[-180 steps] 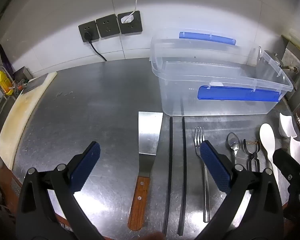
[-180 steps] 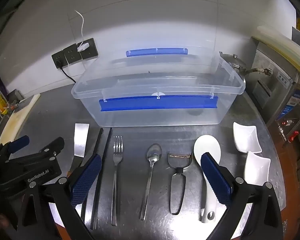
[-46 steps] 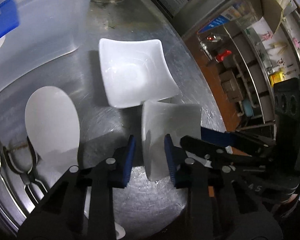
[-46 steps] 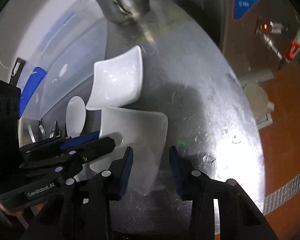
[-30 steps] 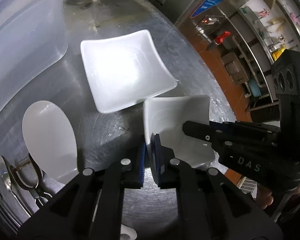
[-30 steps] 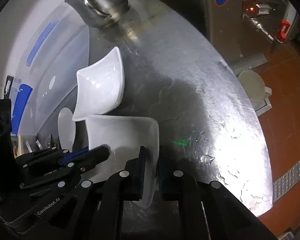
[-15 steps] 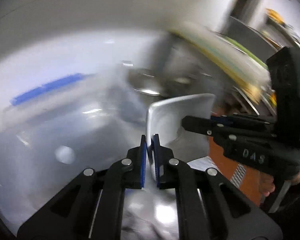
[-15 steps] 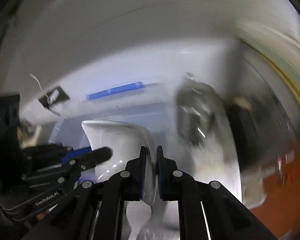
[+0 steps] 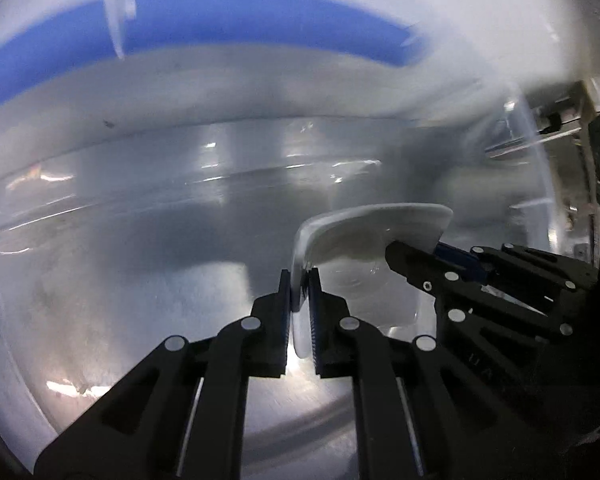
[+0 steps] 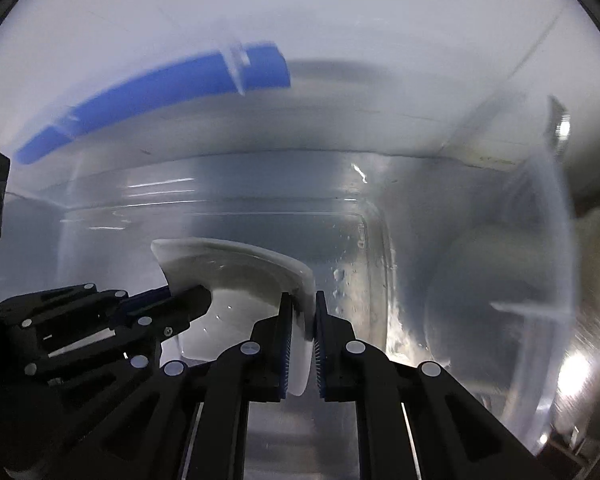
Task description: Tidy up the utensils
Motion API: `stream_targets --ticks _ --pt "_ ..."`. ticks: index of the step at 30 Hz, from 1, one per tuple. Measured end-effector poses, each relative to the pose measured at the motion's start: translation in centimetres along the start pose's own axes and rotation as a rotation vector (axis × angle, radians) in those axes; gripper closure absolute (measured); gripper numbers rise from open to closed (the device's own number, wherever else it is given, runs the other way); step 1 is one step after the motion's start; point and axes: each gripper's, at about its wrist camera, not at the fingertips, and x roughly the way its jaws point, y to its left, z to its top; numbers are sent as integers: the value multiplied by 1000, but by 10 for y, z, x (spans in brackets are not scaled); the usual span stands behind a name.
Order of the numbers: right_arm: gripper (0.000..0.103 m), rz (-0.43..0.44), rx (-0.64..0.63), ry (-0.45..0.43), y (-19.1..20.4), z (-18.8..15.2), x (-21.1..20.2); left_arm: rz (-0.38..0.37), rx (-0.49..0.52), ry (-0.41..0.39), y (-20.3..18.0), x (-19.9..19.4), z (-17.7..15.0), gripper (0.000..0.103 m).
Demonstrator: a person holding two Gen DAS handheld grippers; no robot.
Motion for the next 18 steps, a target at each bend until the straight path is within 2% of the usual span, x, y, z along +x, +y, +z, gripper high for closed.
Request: stream_targets --ticks 2,6,8,9,10,11,12,13,14,15,17,18 --pt "91 -13 -5 21 3 1 12 5 -21 26 4 10 -1 96" --pt "85 -13 -2 2 9 2 13 -2 -35 11 2 11 -4 95" --pt "80 -12 -65 -95 13 -12 -23 39 -12 -44 -7 -4 -8 95" --pt "76 -18 -89 -144 13 -16 -41 71 19 -113 -16 -25 -15 95" --pt "74 -13 -118 -233 8 -34 -74 86 52 -173 -27 -45 -24 95" --pt "66 -1 -130 -277 4 -46 -92 97 92 -238 -37 -65 -34 95" --pt "59 28 -140 -351 -5 -69 -122 108 145 -320 -54 -95 -53 89" --pt "56 52 -138 -419 -18 -96 -149 99 182 -373 -65 -115 -70 82" --pt "54 63 -134 -456 -28 -115 -164 68 221 -422 -78 -134 -87 57" --pt "54 73 -123 -505 -46 -151 -185 7 270 -481 -96 -155 -116 38" --pt "54 65 -84 -539 -72 -203 -196 -68 348 -547 -120 -179 -162 38" --pt "54 60 -67 -529 -76 -217 -193 -89 402 -558 -138 -183 -193 38"
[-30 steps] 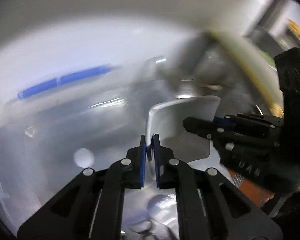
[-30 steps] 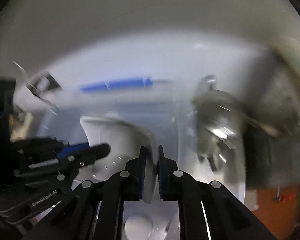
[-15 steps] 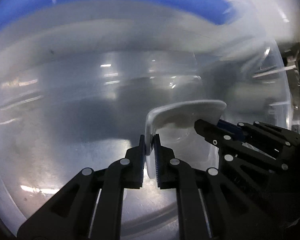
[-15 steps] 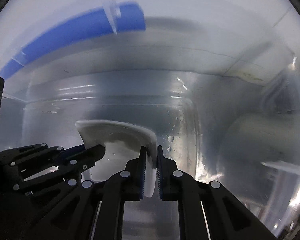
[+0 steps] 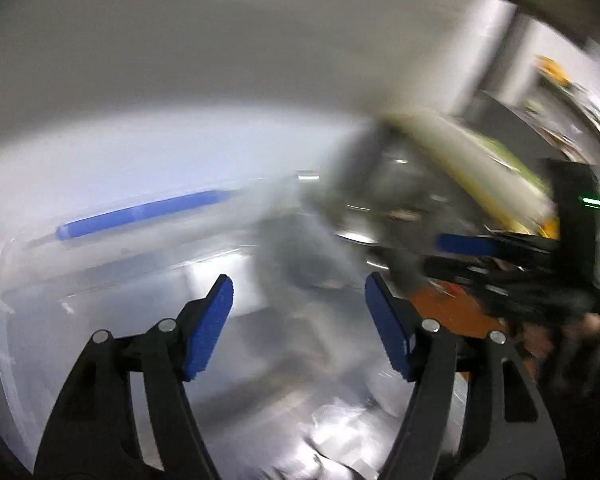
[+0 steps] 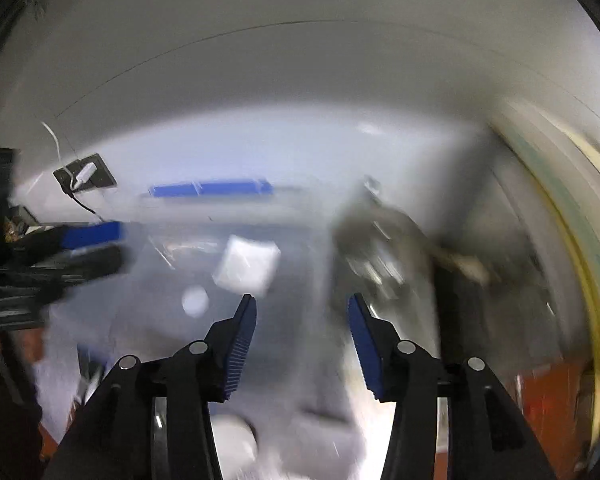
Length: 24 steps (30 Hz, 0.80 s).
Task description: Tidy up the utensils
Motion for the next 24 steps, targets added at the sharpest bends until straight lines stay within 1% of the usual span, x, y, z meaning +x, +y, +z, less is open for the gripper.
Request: stream_targets --ticks 1,2,3,4,5,6,7,8,9,10,12,14,15,16,17,19,20,21,22,23,24 --pt "54 -10 18 21 -12 -16 -4 -25 24 -3 -19 -8 -13 38" --pt "54 -34 42 60 -22 -44 -4 -54 40 6 -36 -10 -26 38" --pt "54 -47 58 86 -28 -60 -1 -99 58 44 -56 -9 -47 38" --pt "54 -54 81 119 -32 -81 6 -122 69 77 -72 -4 -62 38" --pt "54 -45 122 165 -41 -104 17 -143 74 131 -89 10 -83 38" --pt "54 -46 147 193 -49 -114 25 -152 74 171 -94 24 -96 39" --pt "54 -59 170 225 -59 -127 35 -147 73 229 -102 43 -113 40" --pt "54 -67 184 244 -62 -136 45 -125 64 274 -107 62 -127 45" --pt "54 -55 195 251 -65 -143 53 -103 58 305 -106 76 -136 50" --pt "54 -31 213 257 -67 -147 60 -77 45 340 -107 92 -145 54" --pt "54 20 235 263 -69 -149 74 -50 15 367 -99 113 -159 54" --pt "54 27 248 276 -73 -149 87 -32 -40 392 -93 132 -167 60" --pt "54 31 255 283 -75 -148 92 -45 -85 397 -90 140 -165 60" --pt "54 36 263 288 -74 -150 94 -37 -107 389 -88 144 -163 60" --pt "54 44 268 294 -76 -147 98 -7 -109 380 -88 150 -162 60" --pt "56 59 273 308 -77 -145 107 29 -109 381 -88 161 -158 60" --pt "63 59 268 312 -75 -145 107 37 -107 384 -88 165 -157 62" --pt "71 62 257 323 -73 -144 111 53 -97 389 -89 172 -154 67" --pt "73 65 254 329 -77 -144 112 72 -92 396 -89 176 -151 68" --pt "79 71 252 340 -76 -144 115 78 -91 401 -91 179 -149 70" --pt "86 74 248 347 -75 -144 117 92 -91 411 -91 184 -150 77"
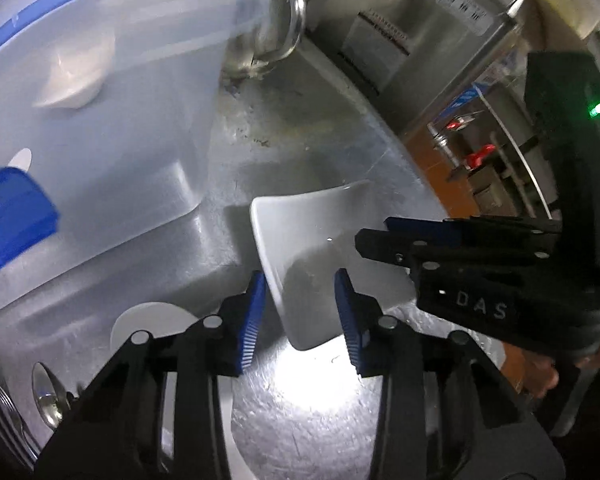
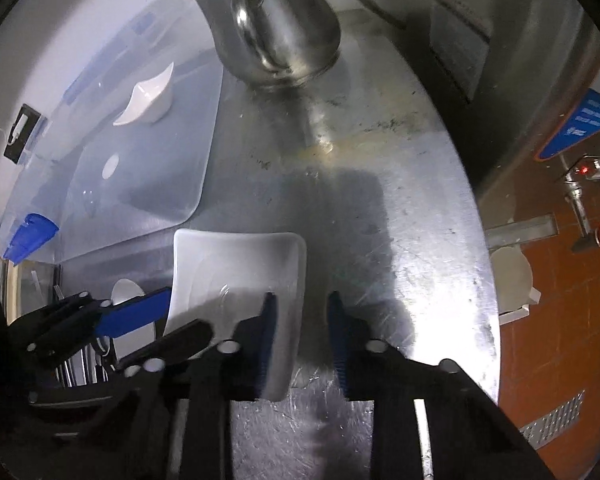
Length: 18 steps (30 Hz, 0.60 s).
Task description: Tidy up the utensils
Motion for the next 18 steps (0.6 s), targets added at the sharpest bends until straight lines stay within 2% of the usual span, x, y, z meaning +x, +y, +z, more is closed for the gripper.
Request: stream_targets --ticks 2,4,10,14,18 --pt "91 2 -3 11 -1 0 6 5 -12 22 1 7 3 89" --pt "91 13 4 2 -3 -1 5 -19 -45 38 7 10 2 90" --pt "92 30 67 -24 -12 -16 -9 -62 -50 25 8 -5 -2 96" --pt "94 21 63 -157 -3 -32 -67 -94 29 -64 -9 -46 -3 97" --pt "94 10 -13 -347 27 -29 -139 -141 103 -247 -18 -125 11 97"
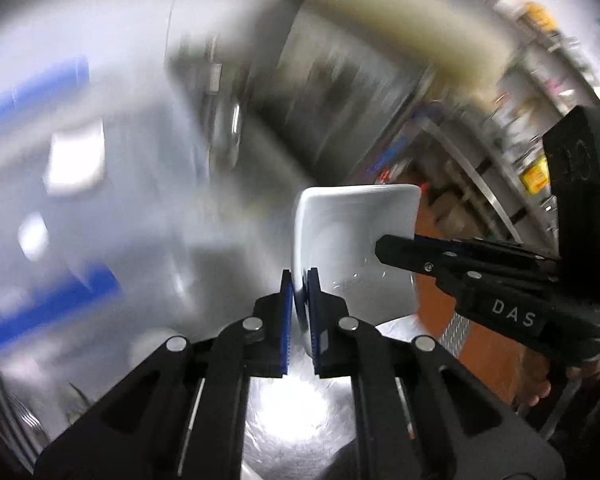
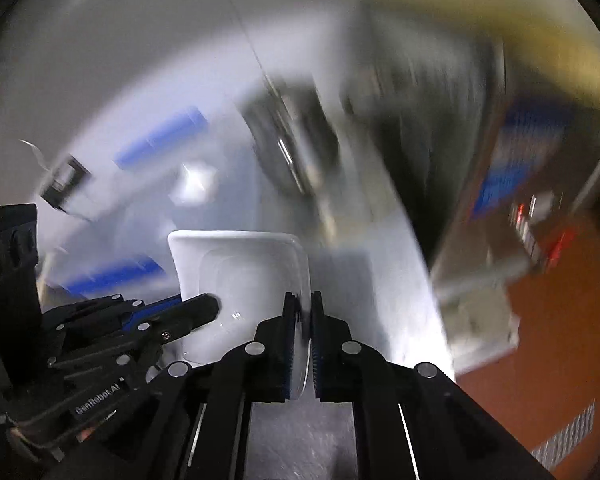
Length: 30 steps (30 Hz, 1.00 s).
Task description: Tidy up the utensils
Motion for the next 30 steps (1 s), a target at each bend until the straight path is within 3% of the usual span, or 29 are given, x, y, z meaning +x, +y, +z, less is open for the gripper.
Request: stream_targets --ticks 3,6,8,12,17,23,30 --pt "94 46 -94 -100 40 42 -27 30 53 -124 13 -58 33 97" --pt "94 82 -165 -97 82 89 -7 101 46 -147 53 -78 65 97" --pt "94 86 -190 -43 107 119 27 154 16 -105 89 -75 86 97" --pt "94 39 -171 146 149 165 132 206 -91 50 182 -35 117 96" --pt "93 -44 -115 303 160 176 218 183 -189 207 257 33 121 96" --pt "93 -140 -73 439 148 174 285 149 -255 338 289 95 115 96" --pt "89 -165 -60 459 143 172 304 163 -241 329 293 114 117 96"
